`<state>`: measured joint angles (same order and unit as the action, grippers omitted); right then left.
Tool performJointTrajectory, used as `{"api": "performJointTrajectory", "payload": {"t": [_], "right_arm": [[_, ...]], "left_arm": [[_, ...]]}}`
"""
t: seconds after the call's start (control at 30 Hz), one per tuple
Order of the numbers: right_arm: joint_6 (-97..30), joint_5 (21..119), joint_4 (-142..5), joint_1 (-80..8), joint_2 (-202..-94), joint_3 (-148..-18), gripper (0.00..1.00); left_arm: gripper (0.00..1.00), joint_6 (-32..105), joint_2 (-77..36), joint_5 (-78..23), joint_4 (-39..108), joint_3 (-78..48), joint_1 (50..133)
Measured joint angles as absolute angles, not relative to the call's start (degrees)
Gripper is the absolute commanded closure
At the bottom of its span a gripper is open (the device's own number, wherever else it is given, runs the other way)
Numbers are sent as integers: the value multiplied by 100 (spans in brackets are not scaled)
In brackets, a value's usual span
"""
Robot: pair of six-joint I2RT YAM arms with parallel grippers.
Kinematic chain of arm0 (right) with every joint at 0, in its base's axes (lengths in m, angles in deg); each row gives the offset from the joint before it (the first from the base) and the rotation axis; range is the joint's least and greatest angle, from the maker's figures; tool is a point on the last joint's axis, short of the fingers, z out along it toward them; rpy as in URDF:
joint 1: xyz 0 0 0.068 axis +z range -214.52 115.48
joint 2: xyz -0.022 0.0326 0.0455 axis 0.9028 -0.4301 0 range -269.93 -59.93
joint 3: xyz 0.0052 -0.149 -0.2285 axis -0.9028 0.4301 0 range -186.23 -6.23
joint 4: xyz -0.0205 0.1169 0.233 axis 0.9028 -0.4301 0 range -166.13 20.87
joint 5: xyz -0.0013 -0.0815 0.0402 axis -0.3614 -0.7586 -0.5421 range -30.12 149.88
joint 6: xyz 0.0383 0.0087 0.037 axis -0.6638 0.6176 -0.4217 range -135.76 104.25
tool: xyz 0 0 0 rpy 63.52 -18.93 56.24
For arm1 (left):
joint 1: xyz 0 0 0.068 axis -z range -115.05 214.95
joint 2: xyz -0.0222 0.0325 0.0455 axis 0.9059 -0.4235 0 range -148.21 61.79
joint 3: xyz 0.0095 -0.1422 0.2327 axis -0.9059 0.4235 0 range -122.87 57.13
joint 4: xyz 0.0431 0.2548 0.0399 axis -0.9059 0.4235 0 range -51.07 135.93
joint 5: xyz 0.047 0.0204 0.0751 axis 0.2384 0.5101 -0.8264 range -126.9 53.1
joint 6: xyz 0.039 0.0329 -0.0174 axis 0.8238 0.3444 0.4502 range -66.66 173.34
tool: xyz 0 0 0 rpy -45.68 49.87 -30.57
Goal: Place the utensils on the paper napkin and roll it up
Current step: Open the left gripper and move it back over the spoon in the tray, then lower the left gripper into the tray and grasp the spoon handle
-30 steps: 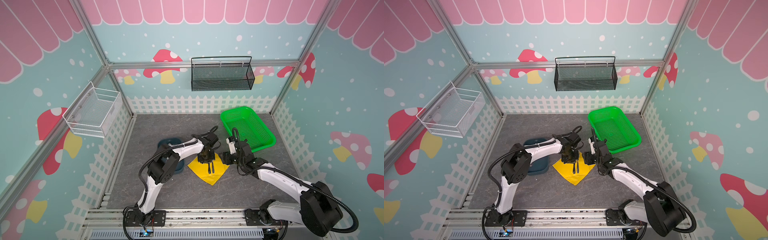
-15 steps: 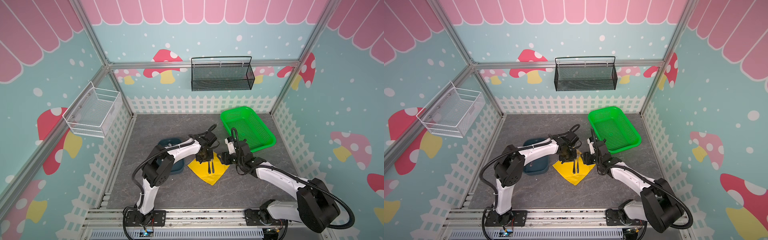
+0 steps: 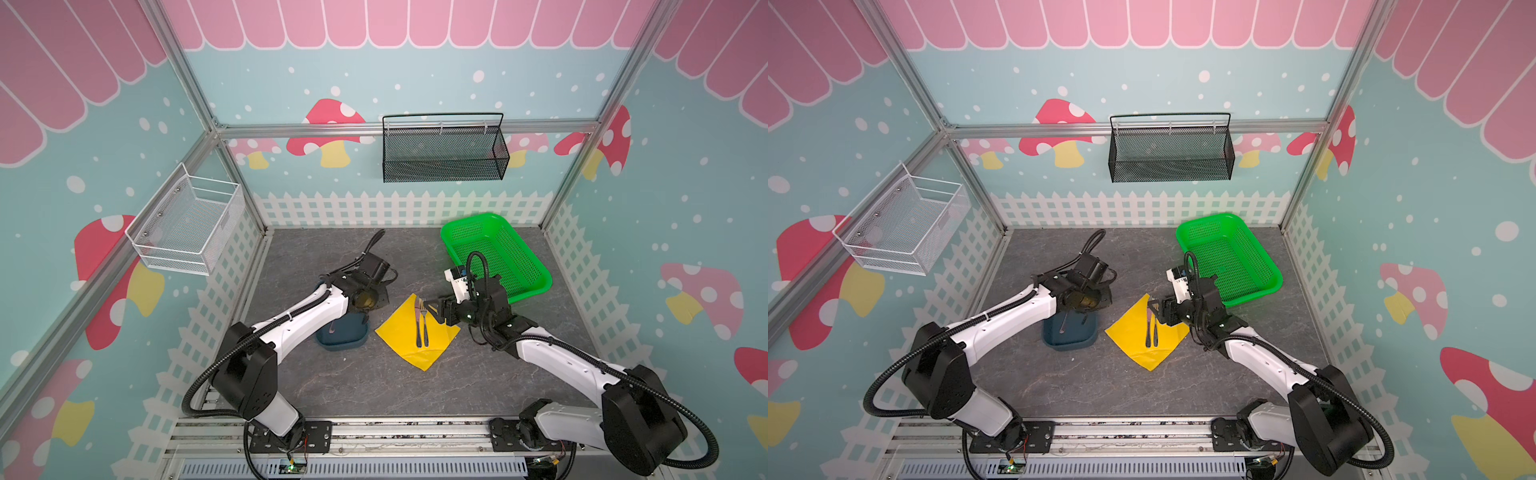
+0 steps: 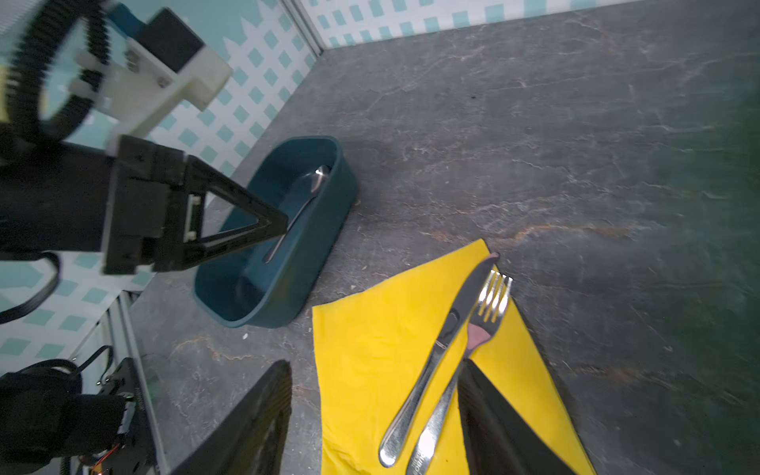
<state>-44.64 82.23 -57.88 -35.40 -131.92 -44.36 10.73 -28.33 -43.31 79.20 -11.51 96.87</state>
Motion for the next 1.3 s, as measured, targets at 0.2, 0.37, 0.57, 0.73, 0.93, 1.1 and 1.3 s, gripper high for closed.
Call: {"api": "performJointTrajectory", "payload": {"t": [0.2, 0.37, 0.57, 0.73, 0.93, 1.1, 1.3], "right_arm": [[-4479, 8741, -5686, -3483, -13657, -4629, 35], [-4449, 8942, -5718, -3321, -14018, -4937, 35], [-4276, 8911, -5900, -2959, -14494, -5558, 35], [-4197, 8824, -6051, -2668, -14768, -5811, 35], [-4191, 8773, -6186, -2591, -14921, -5853, 35], [-4191, 8721, -6254, -2589, -14923, -5864, 35], [-4189, 8622, -6357, -2589, -14923, -5886, 35]], "left_arm": [[65, 1477, -2475, -4224, 7929, -476, 8782], [63, 1939, -2376, -4047, 8010, -209, 8039], [63, 2500, -2901, -3921, 8187, -524, 7849], [63, 2767, -3539, -3910, 8309, -933, 7849], [63, 3062, -4116, -4025, 8462, -1359, 7809], [66, 3296, -4645, -3956, 8607, -1759, 7689], [69, 3438, -4923, -3897, 8707, -1844, 7532]]}}
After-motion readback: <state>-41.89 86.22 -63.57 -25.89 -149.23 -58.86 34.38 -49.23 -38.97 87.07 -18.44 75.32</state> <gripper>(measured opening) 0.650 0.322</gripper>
